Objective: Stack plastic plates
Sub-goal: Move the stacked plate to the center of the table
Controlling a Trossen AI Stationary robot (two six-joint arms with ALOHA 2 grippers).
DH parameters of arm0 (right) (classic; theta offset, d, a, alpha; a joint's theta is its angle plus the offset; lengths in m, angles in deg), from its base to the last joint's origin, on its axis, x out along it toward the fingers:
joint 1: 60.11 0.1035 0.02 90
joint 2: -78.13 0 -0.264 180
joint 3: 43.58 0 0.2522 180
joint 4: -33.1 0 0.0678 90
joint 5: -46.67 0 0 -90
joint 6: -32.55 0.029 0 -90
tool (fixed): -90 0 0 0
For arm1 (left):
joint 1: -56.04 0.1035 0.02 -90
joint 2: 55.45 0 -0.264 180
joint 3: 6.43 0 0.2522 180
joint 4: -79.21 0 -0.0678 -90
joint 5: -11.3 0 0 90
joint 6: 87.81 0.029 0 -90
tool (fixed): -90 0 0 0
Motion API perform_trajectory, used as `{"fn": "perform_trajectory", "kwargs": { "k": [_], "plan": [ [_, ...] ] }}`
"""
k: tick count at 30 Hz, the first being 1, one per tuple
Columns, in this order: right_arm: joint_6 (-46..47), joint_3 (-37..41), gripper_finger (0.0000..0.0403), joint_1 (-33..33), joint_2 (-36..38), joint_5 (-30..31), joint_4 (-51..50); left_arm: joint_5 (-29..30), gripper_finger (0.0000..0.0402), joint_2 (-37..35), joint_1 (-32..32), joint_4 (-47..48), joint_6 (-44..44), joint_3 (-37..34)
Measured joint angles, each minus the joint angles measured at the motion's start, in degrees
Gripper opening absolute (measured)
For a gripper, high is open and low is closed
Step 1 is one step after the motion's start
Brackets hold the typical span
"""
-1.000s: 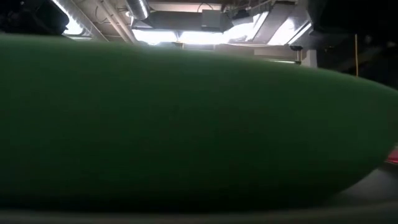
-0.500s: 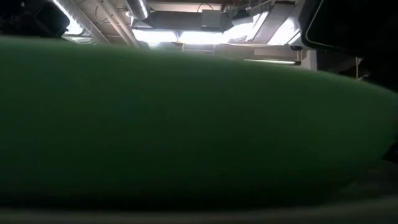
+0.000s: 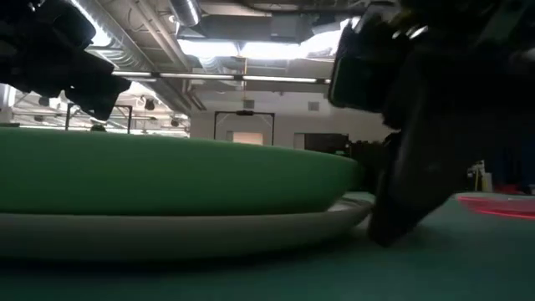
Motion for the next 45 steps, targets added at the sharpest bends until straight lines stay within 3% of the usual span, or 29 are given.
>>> {"fn": "perform_trajectory", "kwargs": {
  "k": [5,9,16,23,36,45],
  "plan": [
    [-4.2,0.0,0.0154,-2.3,1.4,-0.3,-3.6,-4.0,0.0133,0.0,-0.6,11.8,-0.4,5.8],
    [-6.2,0.0,0.0154,-2.5,3.0,1.7,-5.9,-4.9,0.0133,2.7,-4.7,22.8,-2.8,11.9],
    [-6.3,0.0,0.0154,-2.5,3.3,2.0,-9.6,-6.5,0.0133,16.0,-14.6,24.2,-10.0,18.8],
    [-6.3,0.0,0.0154,-2.5,3.3,2.0,-9.9,-12.8,0.0133,30.0,-20.9,27.2,-14.6,29.5],
    [-4.8,0.0,0.0154,-2.5,3.3,0.4,-10.4,-22.1,0.0133,51.1,-20.1,31.9,-15.2,43.3],
    [-2.6,0.0,0.0154,-2.5,3.3,0.6,-10.4,-20.7,0.0133,58.8,-17.1,38.2,-13.3,47.7]
  ]
}}
